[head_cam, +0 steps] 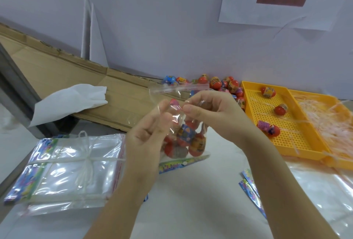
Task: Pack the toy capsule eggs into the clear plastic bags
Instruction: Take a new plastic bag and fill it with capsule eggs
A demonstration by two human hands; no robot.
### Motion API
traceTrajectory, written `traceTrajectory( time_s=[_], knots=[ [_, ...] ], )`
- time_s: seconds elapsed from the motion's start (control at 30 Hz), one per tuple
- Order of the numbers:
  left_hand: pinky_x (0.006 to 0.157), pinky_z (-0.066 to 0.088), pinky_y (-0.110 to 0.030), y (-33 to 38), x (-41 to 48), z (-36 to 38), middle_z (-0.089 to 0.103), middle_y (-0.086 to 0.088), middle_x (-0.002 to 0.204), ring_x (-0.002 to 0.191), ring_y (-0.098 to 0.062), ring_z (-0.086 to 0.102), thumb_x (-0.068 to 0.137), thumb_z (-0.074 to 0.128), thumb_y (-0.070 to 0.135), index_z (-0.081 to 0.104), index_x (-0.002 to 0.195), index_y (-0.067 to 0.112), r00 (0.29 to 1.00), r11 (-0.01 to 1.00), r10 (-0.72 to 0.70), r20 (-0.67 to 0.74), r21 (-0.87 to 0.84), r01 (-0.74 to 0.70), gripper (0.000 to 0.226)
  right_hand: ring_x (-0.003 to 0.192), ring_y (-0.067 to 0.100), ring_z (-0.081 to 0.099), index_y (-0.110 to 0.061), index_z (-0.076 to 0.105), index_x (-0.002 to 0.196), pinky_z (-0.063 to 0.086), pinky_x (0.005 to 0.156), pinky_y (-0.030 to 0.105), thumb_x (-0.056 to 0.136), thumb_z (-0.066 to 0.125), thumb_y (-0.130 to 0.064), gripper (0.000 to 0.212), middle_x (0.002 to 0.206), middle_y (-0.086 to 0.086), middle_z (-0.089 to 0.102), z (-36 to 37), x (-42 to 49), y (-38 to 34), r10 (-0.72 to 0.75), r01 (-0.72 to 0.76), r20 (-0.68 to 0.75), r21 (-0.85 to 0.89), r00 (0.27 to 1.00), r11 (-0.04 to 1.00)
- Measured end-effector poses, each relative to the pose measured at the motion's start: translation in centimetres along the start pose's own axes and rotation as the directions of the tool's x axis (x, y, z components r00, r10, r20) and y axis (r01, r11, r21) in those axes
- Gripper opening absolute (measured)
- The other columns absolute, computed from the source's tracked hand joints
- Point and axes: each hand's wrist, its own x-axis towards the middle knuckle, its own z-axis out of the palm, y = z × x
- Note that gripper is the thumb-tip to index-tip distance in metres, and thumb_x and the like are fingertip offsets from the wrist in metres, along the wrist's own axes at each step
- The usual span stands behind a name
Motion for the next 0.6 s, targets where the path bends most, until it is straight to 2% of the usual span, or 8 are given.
traceTrajectory(
  time_s=[0.1,0.17,0.23,0.27,0.33,0.43,0.53,0.6],
  knots=[
    [0.072,0.06,-0.027,0.0,0.0,0.0,0.077,0.002,0.098,0.092,-0.015,0.073,0.08,0.062,0.032,0.077,0.1,0.027,0.994,0.998,0.056,-0.095,-0.004,-0.056,0.026,0.06,0.016,0.067,-0.024,0.066,0.086,0.052,0.05,0.023,0.087,0.066,-0.022,0.002,0.072,0.0,0.072,-0.2,-0.1,0.0,0.029,-0.027,0.067,-0.037,0.997,0.999],
    [0.08,0.06,-0.035,-0.2,-0.1,-0.1,0.077,0.001,0.1,0.098,-0.018,0.072,0.083,0.059,0.032,0.076,0.103,0.027,0.992,0.996,0.073,-0.103,0.063,-0.066,0.027,0.066,0.013,0.065,-0.03,0.062,0.099,0.052,0.057,0.022,0.084,0.071,-0.028,0.017,0.08,-0.002,0.07,0.1,0.0,0.1,0.008,-0.013,-0.043,-0.122,0.999,0.992],
    [0.082,0.06,-0.034,-0.3,-0.2,0.1,0.077,0.006,0.095,0.095,-0.012,0.072,0.085,0.06,0.03,0.075,0.107,0.027,0.983,0.988,0.111,-0.144,0.125,-0.093,0.026,0.07,0.005,0.056,-0.029,0.06,0.109,0.045,0.064,0.017,0.081,0.075,-0.029,0.032,0.085,-0.01,0.062,0.7,-0.1,0.1,-0.199,0.105,-0.255,-0.341,0.946,0.934],
    [0.075,0.06,-0.027,-0.3,-0.2,0.2,0.077,0.011,0.089,0.087,-0.005,0.071,0.088,0.061,0.024,0.072,0.11,0.028,0.979,0.982,0.136,-0.154,0.153,-0.113,0.025,0.071,0.002,0.052,-0.024,0.063,0.107,0.042,0.067,0.017,0.082,0.075,-0.024,0.028,0.084,-0.011,0.059,1.0,-0.2,-0.3,-0.351,0.193,-0.3,-0.451,0.887,0.871],
    [0.064,0.054,-0.012,-0.2,-0.4,0.5,0.075,0.018,0.081,0.074,0.006,0.068,0.091,0.061,0.011,0.068,0.109,0.028,0.972,0.968,0.189,-0.138,0.19,-0.161,0.025,0.077,0.004,0.053,-0.018,0.071,0.094,0.04,0.074,0.024,0.084,0.07,-0.018,0.011,0.084,-0.009,0.064,1.5,-0.4,-0.9,-0.557,0.332,-0.217,-0.614,0.801,0.716],
    [0.064,0.051,-0.008,-0.2,-0.8,0.7,0.075,0.02,0.081,0.073,0.006,0.068,0.087,0.063,0.013,0.068,0.105,0.029,0.967,0.956,0.232,-0.103,0.208,-0.208,0.025,0.081,0.014,0.059,-0.023,0.075,0.091,0.037,0.078,0.034,0.089,0.06,-0.026,0.016,0.085,-0.01,0.07,2.1,-0.6,-1.3,-0.624,0.351,-0.064,-0.779,0.779,0.519],
    [0.065,0.051,-0.009,-0.2,-1.1,0.8,0.073,0.023,0.078,0.074,0.004,0.068,0.085,0.062,0.021,0.066,0.11,0.032,0.965,0.933,0.253,-0.066,0.279,-0.226,0.027,0.078,0.017,0.061,-0.025,0.076,0.092,0.035,0.078,0.034,0.09,0.061,-0.028,0.015,0.084,-0.01,0.072,2.2,-0.8,-1.5,-0.604,0.327,-0.036,-0.814,0.796,0.48],
    [0.061,0.052,-0.015,-0.4,-1.3,0.7,0.071,0.019,0.071,0.065,0.001,0.064,0.088,0.065,0.026,0.065,0.111,0.037,0.963,0.911,0.261,-0.058,0.346,-0.226,0.026,0.076,0.018,0.061,-0.024,0.077,0.091,0.035,0.077,0.034,0.089,0.063,-0.027,0.015,0.082,-0.009,0.072,2.1,-0.9,-1.6,-0.603,0.321,-0.02,-0.832,0.797,0.452]
  ],
)
